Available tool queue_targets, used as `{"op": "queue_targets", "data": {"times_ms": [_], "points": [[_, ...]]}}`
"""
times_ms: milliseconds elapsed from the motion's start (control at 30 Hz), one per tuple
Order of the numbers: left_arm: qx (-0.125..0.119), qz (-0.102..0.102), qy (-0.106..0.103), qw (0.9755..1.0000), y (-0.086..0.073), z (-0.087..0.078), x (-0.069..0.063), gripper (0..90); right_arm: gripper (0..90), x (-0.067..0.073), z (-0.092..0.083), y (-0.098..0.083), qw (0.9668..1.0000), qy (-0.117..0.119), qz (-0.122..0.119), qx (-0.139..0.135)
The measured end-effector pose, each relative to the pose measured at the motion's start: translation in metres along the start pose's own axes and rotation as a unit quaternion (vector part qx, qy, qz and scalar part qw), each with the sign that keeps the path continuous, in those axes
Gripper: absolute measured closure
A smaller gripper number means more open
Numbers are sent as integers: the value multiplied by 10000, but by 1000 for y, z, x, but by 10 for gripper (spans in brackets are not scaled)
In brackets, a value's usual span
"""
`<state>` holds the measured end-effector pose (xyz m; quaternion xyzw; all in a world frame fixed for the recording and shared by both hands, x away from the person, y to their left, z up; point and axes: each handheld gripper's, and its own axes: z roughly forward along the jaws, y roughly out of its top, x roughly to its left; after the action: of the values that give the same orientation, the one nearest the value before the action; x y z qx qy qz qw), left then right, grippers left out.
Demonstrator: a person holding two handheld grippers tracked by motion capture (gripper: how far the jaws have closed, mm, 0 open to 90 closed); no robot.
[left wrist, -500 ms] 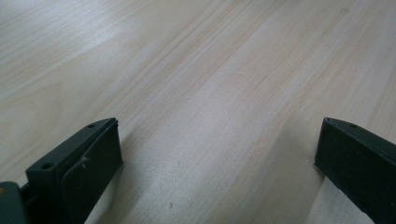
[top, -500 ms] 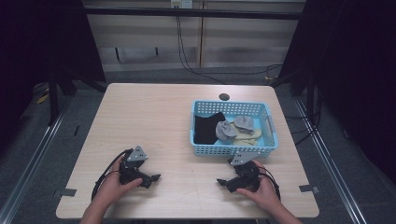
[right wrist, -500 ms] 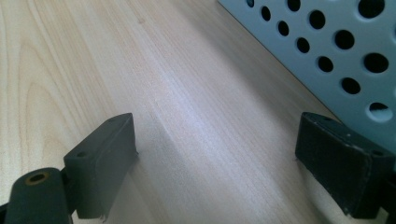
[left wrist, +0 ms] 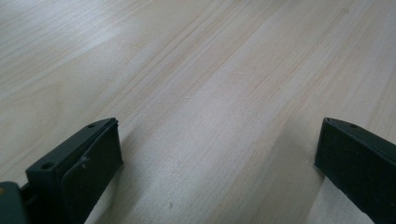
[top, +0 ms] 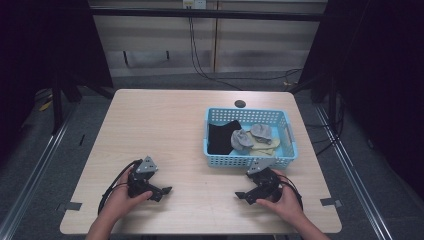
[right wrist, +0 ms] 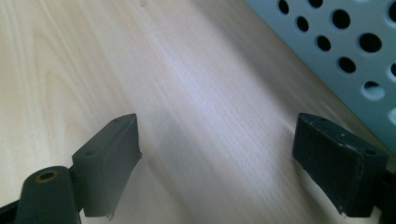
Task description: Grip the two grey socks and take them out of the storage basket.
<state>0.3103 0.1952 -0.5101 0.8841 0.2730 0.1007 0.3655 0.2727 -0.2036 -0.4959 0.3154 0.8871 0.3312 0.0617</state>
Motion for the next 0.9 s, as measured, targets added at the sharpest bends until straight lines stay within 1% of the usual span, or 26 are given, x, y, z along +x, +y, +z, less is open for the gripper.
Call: {"op": "queue_targets", "data": {"times_ms": [33, 67, 100, 133, 167, 200, 233, 267, 300, 333, 367, 400, 433, 467, 500, 533, 600, 633, 733, 767, 800, 833, 867, 900], "points": [[-4, -27, -16, 10000, 0, 0, 0, 0, 150, -1, -3, 2, 10000, 39, -18, 62], [-2, -4, -1, 10000, 0, 0, 0, 0, 158, -1, -6, 4, 9999, 41, -18, 121], [-3, -26, -16, 10000, 0, 0, 0, 0, 157, -2, -9, 6, 9997, 31, -43, 259], [-3, -26, -16, 10000, 0, 0, 0, 0, 157, -2, -9, 6, 9997, 31, -43, 259], [-5, -28, -17, 10000, 0, 0, 0, 0, 159, -2, -15, 12, 9987, 105, -126, 493], [-5, -28, -17, 10000, 0, 0, 0, 0, 159, -2, -15, 12, 9987, 105, -126, 493], [-2, -9, -6, 10000, 0, 0, 0, 0, 167, -3, -18, 16, 9967, 163, -170, 780], [-3, -26, -15, 10000, 0, 0, 0, 0, 169, -3, -20, 18, 9956, 127, -191, 914], [-2, -24, -14, 10000, 0, 0, 0, 0, 176, -3, -21, 19, 9942, 158, -208, 1048], [-2, -24, -14, 10000, 0, 0, 0, 0, 182, -4, -21, 20, 9928, 194, -257, 1152], [-1, -23, -15, 10000, 0, 0, 0, 0, 182, -4, -21, 20, 9928, 194, -257, 1152], [1, -2, 1, 10000, 0, 0, 0, 0, 187, -4, -22, 21, 9911, 212, -301, 1280], [-2, -25, -15, 10000, 0, 0, 0, 0, 187, -4, -23, 23, 9880, 229, -343, 1491], [-2, -25, -15, 10000, 0, 0, 0, 0, 187, -4, -23, 23, 9880, 229, -343, 1491], [0, -30, -20, 10000, 0, 0, 0, 0, 189, -4, -24, 25, 9850, 271, -441, 1645], [0, -30, -20, 10000, 0, 0, 0, 0, 190, -4, -25, 26, 9839, 273, -458, 1706], [0, -29, -19, 10000, 0, 0, 0, 0, 190, -4, -26, 28, 9835, 273, -429, 1738], [0, -30, -21, 10000, 0, 0, 0, 0, 191, -5, -28, 31, 9806, 265, -515, 1872], [5, -11, -9, 10000, 0, 0, 0, 0, 199, -7, -32, 37, 9779, 306, -519, 2001], [5, -11, -9, 10000, 0, 0, 0, 0, 199, -7, -32, 37, 9779, 306, -519, 2001], [1, -28, -20, 10000, 0, 0, 0, 0, 201, -7, -33, 38, 9772, 322, -547, 2025], [3, -13, -10, 10000, 0, 0, 0, 0, 203, -8, -35, 42, 9745, 332, -571, 2145], [3, -10, -8, 10000, 0, 0, 0, 0, 203, -8, -35, 42, 9745, 332, -571, 2145], [3, -11, -8, 10000, 0, 0, 0, 0, 207, -8, -36, 45, 9737, 352, -555, 2180]]}}
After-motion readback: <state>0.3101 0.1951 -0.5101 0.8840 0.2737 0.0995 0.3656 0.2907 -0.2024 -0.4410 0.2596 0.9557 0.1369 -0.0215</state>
